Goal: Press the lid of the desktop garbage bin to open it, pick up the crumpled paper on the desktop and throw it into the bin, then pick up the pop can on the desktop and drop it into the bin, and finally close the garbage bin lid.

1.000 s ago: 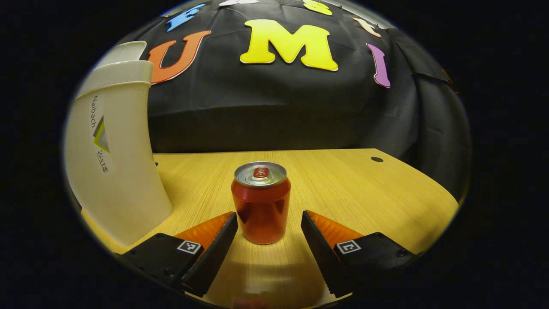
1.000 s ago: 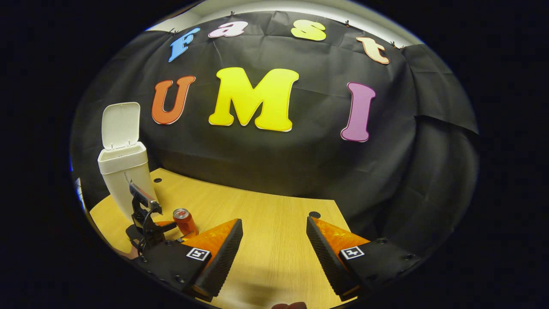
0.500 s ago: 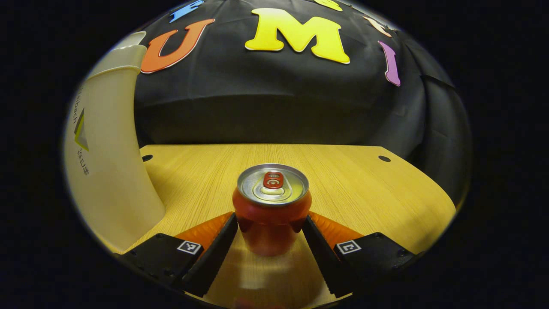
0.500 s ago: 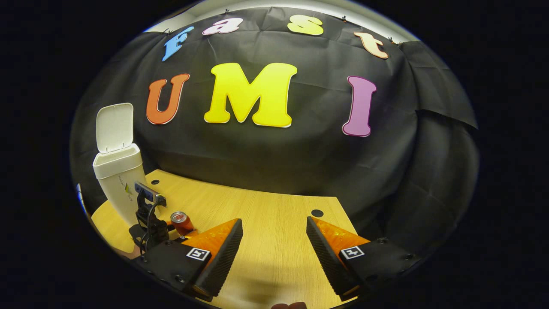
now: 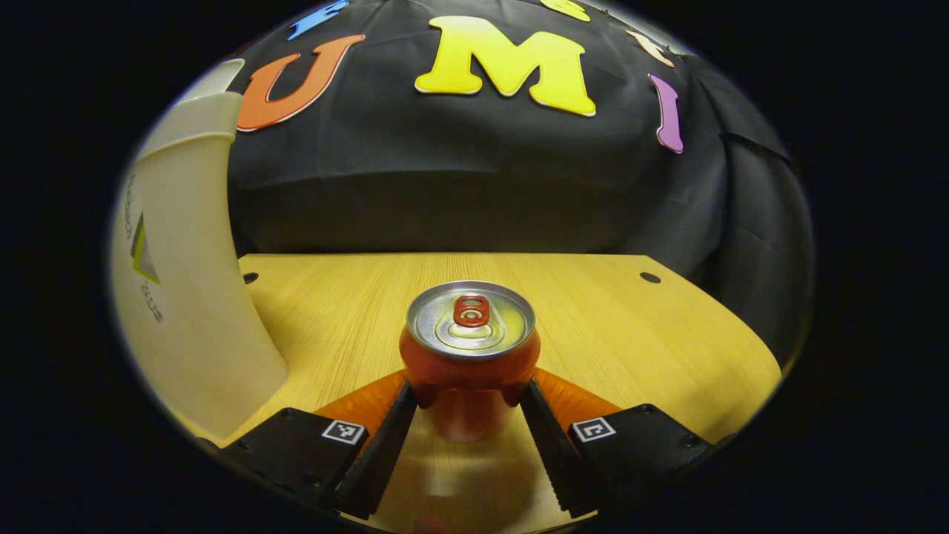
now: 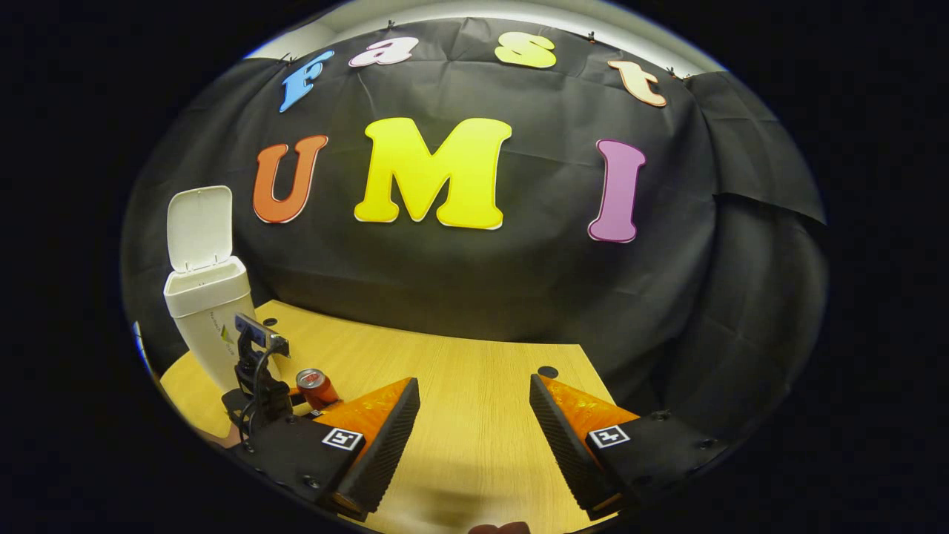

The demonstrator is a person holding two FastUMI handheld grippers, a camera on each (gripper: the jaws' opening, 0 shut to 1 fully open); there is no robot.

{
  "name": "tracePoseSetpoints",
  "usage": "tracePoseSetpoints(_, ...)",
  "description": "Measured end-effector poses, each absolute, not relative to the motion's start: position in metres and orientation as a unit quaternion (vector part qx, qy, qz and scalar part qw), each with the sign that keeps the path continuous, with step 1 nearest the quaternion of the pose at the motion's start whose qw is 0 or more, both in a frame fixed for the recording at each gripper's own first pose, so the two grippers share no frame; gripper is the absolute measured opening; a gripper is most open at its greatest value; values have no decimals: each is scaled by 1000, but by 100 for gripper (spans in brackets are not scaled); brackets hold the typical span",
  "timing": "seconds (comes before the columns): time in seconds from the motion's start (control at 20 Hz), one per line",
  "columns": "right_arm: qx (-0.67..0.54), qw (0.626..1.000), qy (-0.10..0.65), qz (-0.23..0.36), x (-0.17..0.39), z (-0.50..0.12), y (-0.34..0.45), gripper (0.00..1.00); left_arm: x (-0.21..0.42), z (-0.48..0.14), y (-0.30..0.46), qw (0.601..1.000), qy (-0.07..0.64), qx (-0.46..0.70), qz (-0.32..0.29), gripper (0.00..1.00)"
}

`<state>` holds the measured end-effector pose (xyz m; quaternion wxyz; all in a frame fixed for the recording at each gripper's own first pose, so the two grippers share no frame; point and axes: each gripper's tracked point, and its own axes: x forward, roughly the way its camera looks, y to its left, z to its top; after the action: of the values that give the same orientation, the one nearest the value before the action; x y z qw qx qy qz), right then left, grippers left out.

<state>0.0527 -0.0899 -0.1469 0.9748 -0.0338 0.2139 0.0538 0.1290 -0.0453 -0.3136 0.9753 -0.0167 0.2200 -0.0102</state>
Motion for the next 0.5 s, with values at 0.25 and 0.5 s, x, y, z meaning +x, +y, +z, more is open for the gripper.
tracePoseSetpoints(0.25, -28, 975, 211, 68, 26, -149, -74, 94, 121, -241, -35, 983, 184, -20, 0, 85)
tracePoseSetpoints(0.5, -26, 978, 192, 80, 7, -138, -59, 94, 118, -148, 2, 990, 136, -31, 33, 85)
